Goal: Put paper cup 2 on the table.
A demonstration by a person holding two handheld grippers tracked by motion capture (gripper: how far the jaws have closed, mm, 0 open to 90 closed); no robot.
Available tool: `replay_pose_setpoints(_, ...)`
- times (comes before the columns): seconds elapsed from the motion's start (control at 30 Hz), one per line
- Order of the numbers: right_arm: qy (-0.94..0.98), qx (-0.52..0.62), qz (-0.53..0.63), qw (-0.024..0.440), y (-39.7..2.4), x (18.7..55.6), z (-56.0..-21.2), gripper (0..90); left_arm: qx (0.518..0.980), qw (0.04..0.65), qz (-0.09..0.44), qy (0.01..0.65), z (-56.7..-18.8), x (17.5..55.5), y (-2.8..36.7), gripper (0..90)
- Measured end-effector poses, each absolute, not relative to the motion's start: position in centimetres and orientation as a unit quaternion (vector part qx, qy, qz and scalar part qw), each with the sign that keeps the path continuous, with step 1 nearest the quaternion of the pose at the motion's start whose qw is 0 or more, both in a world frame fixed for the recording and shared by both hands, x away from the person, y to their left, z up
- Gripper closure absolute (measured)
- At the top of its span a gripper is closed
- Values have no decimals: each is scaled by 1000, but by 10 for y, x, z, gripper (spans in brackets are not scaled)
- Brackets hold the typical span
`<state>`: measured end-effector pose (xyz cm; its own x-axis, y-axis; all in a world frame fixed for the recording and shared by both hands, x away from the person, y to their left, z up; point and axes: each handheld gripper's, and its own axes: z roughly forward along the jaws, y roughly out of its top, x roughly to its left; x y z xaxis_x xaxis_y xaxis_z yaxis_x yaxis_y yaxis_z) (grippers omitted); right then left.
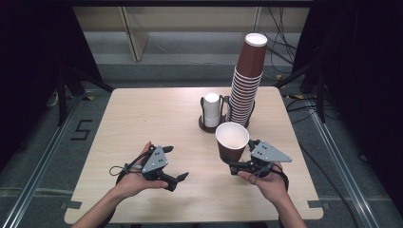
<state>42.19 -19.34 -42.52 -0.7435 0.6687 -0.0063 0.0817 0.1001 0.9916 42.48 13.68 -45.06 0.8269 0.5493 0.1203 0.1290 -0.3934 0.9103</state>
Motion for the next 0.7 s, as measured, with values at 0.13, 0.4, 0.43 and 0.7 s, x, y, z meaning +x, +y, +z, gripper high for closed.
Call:
replay_pose_setpoints(0.13,687,291,618,248,-206,421,-418,205,776,532,222,258,-451,430,140,0)
replay_pose_setpoints(0.4,663,328,608,290,-236,425,-408,205,744,539,264,295,-457,431,151,0)
replay_pose_setpoints(0.43,657,330,608,300,-240,427,-408,205,744,537,264,296,-458,431,151,0)
replay_pose_setpoints(0.7,642,361,601,311,-263,429,-408,205,738,537,275,302,-461,434,152,2)
